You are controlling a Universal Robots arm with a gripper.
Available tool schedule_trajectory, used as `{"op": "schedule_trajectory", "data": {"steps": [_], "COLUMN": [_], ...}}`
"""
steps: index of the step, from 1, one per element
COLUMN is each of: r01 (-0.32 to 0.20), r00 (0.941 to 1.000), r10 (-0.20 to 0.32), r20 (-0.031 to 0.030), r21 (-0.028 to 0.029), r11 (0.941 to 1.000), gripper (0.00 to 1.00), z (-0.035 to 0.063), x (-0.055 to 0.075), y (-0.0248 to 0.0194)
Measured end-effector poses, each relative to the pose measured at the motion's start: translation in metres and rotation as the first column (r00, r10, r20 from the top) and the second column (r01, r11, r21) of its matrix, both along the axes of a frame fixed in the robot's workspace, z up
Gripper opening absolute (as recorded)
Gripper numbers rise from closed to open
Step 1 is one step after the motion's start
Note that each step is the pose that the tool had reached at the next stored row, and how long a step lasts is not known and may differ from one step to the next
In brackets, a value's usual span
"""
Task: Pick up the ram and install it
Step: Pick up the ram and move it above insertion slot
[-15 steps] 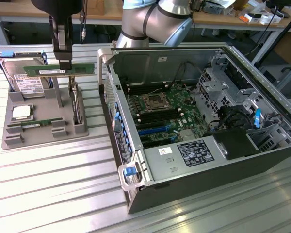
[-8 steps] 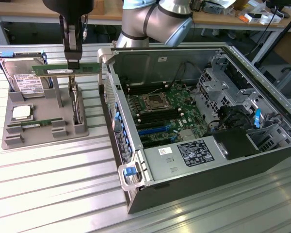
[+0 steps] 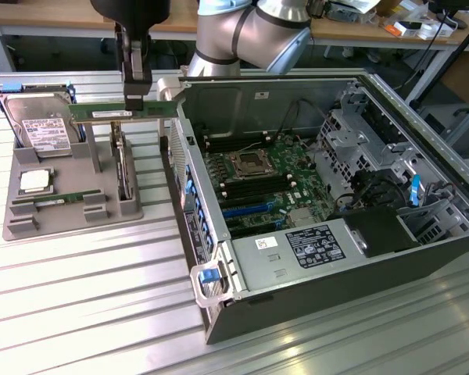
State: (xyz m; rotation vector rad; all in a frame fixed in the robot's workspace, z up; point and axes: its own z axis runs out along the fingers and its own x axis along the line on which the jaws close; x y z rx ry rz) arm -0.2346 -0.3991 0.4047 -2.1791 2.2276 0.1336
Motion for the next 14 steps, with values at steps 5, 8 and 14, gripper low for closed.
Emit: {"op": "schedule_trajectory", "data": {"steps": [5,8,14], "r01": [0.0,0.0,0.0], "r00": [1.0,1.0,1.0], "r10": [0.0,0.0,0.0], "r20": [0.0,0.0001,0.0001], "r21": [0.0,0.0,0.0001], "r11": [1.0,1.0,1.0], "gripper": [0.12,0.12,0.12], "z": [-0.0002,-0.0004,-0.0006], "x": [0.011,0.018,0.032], "y": [0.0,0.0,0.0]}}
